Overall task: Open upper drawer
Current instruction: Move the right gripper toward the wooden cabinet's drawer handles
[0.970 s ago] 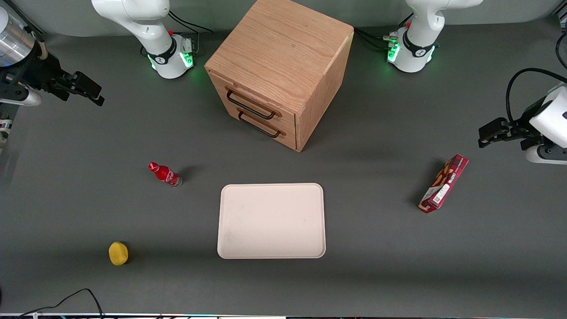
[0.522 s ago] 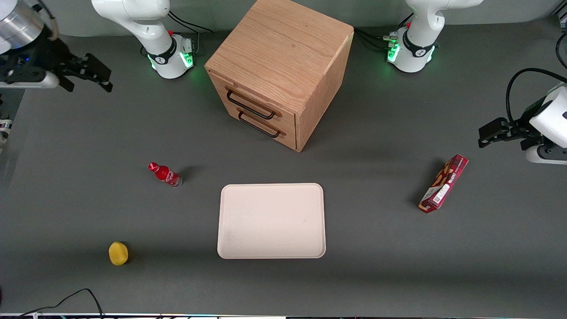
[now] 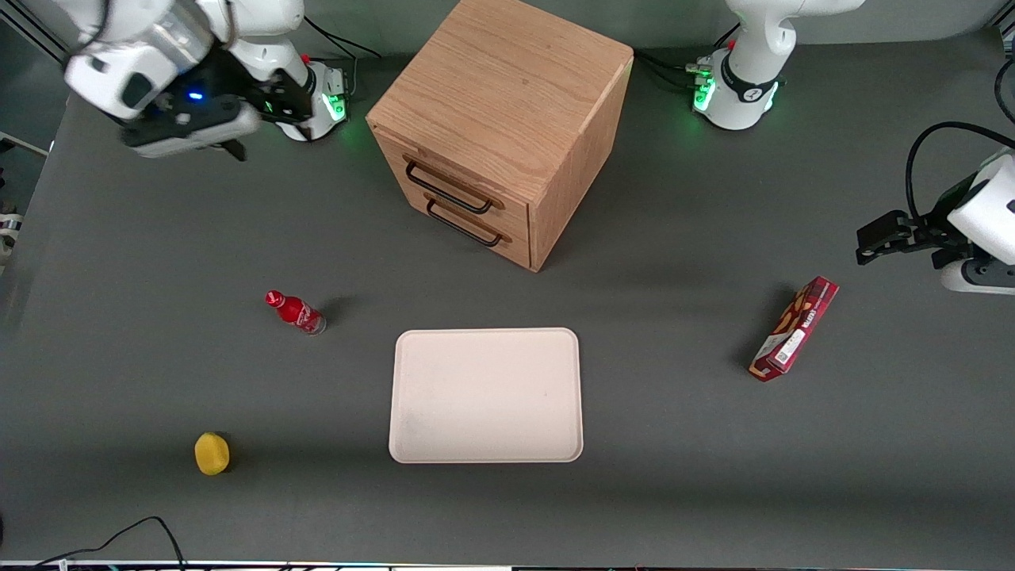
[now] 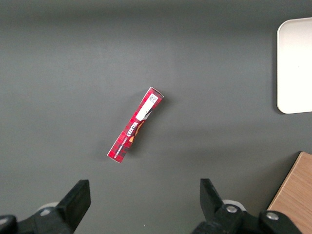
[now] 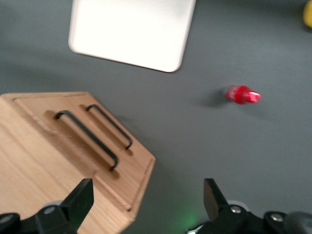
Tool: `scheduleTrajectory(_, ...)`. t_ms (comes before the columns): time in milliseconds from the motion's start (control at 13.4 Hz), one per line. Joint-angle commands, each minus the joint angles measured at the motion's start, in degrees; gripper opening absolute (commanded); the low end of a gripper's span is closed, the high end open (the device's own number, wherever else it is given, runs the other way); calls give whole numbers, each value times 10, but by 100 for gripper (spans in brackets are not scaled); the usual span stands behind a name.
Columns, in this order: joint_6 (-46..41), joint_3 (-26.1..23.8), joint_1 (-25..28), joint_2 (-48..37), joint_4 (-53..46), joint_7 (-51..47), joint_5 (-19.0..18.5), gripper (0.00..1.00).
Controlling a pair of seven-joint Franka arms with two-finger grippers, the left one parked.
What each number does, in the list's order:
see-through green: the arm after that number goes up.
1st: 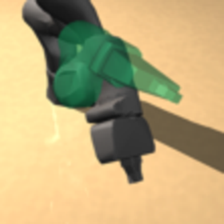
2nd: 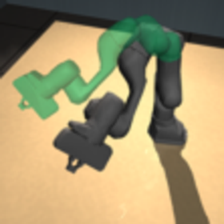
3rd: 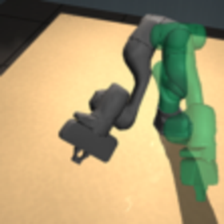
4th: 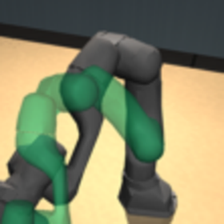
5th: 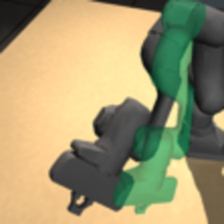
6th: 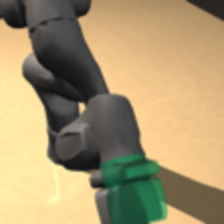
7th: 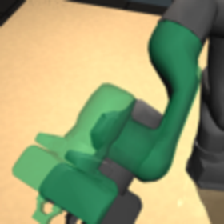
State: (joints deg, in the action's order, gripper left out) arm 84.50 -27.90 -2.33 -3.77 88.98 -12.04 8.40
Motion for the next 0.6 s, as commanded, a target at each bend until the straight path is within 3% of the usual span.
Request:
scheduleTrajectory(0, -8, -68, -1, 92, -72, 25, 7, 100)
scheduleTrajectory(224, -8, -78, -4, 133, -72, 227, 11, 100)
scheduleTrajectory(522, 11, -76, -9, 188, -53, 386, 55, 100)
